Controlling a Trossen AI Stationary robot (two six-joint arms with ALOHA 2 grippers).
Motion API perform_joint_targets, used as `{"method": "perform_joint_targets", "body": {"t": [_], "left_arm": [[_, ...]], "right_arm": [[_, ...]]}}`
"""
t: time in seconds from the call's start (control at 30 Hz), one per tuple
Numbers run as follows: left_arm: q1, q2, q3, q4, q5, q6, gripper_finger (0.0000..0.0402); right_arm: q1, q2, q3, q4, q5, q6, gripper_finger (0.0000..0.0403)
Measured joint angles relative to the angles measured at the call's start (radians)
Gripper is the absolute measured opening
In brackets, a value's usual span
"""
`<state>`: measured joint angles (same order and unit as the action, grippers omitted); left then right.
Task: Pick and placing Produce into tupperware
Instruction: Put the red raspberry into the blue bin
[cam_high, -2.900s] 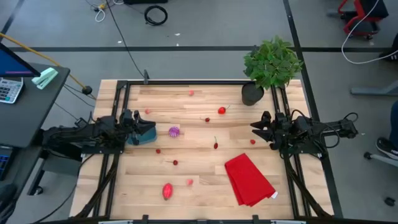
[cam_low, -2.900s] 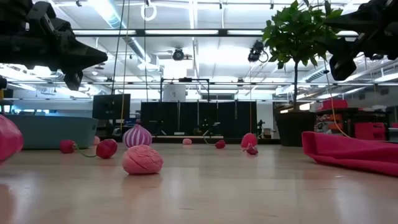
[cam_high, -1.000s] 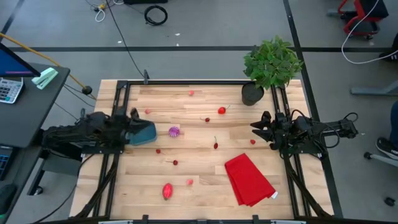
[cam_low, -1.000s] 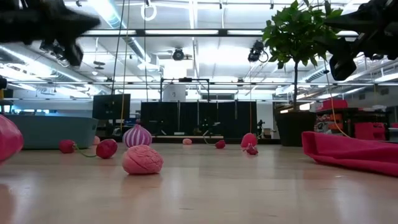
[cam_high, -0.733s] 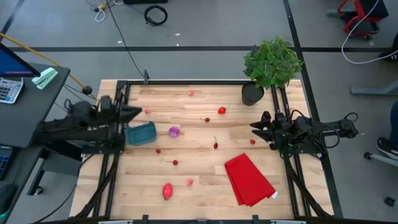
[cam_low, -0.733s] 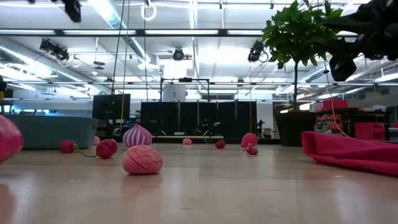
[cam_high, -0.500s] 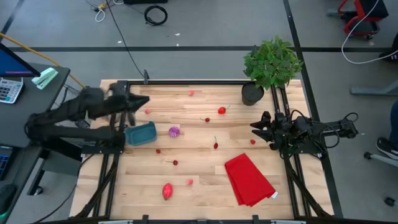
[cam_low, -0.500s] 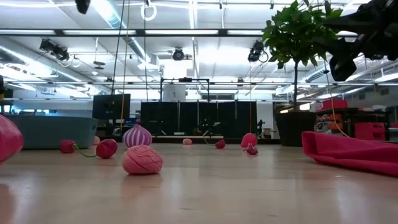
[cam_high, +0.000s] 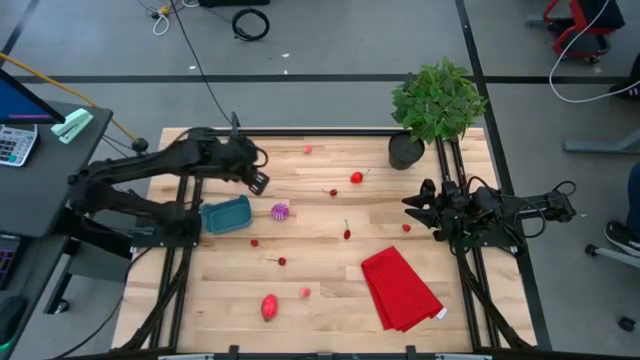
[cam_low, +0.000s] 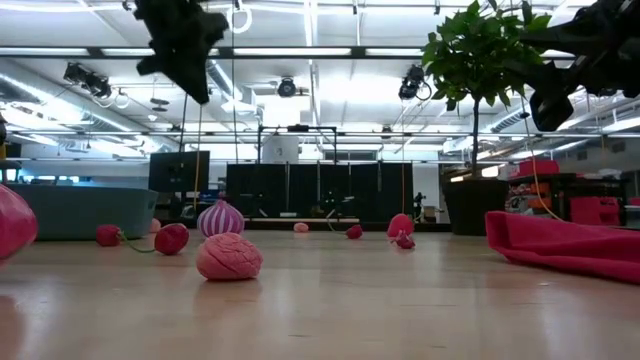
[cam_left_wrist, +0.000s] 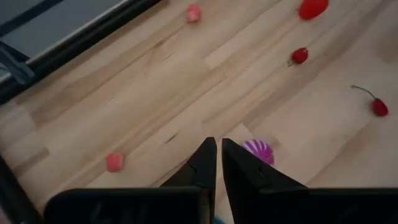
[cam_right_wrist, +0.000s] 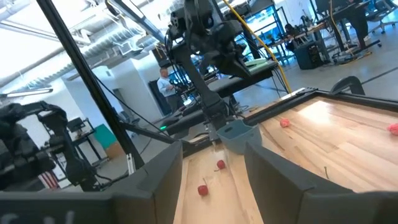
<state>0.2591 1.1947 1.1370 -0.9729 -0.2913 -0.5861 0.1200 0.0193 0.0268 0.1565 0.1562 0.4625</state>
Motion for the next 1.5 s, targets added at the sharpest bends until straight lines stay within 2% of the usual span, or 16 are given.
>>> {"method": "perform_joint_targets", "body": {"t": [0.1,0.23,0.3,0.4,0.5,0.6,0.73,0.83,0.93,1.0,1.1,1.17,1.27,1.43,1.5], "left_arm": [[0.0,0.049,0.0,0.014,-0.001,-0.005,0.0042],[0.003,0.105,0.0,0.072,-0.001,0.075,0.0045],[0.003,0.139,0.0,0.146,-0.001,0.131,0.0044],[0.003,0.183,0.0,0.235,-0.001,0.22,0.004],[0.003,0.23,0.0,0.283,-0.001,0.295,0.0034],[0.0,0.258,0.0,0.286,-0.001,0.445,0.0026],[-0.018,0.266,0.002,0.282,-0.001,0.572,0.0017],[-0.03,0.266,0.023,0.281,0.0,0.592,0.0016],[-0.035,0.266,0.065,0.282,-0.001,0.598,0.002],[-0.038,0.266,0.095,0.283,-0.001,0.598,0.0022],[-0.038,0.266,0.142,0.282,-0.001,0.598,0.0021],[-0.039,0.266,0.172,0.265,-0.001,0.593,0.0018],[-0.038,0.265,0.215,0.199,-0.001,0.52,0.0014],[-0.038,0.264,0.228,0.119,0.0,0.443,0.0018],[-0.038,0.264,0.228,0.082,-0.001,0.44,0.0022]], "right_arm": [[0.0,0.0,0.0,0.0,0.004,0.0,0.0183],[0.0,0.0,0.0,0.001,0.178,-0.02,0.0183],[0.0,0.0,0.0,0.005,0.22,0.084,0.0183],[0.0,0.0,0.0,0.005,0.283,0.096,0.0183],[0.0,0.0,0.0,0.033,0.278,0.141,0.0183],[0.0,0.005,0.001,0.088,0.223,0.171,0.0183],[0.0,0.051,0.083,0.099,0.195,0.146,0.0183],[0.0,0.146,0.219,0.094,0.19,0.044,0.0183],[0.0,0.293,0.42,0.041,0.173,-0.08,0.0183],[0.0,0.41,0.583,-0.061,0.144,-0.155,0.0183],[0.001,0.595,0.825,-0.308,0.13,-0.211,0.0183],[0.0,0.716,0.973,-0.478,0.13,-0.195,0.0183],[0.0,0.884,1.151,-0.621,0.13,-0.122,0.0183],[0.0,1.108,1.386,-0.635,0.129,-0.002,0.0183],[-0.001,1.18,1.468,-0.631,0.13,-0.006,0.0183]]}}
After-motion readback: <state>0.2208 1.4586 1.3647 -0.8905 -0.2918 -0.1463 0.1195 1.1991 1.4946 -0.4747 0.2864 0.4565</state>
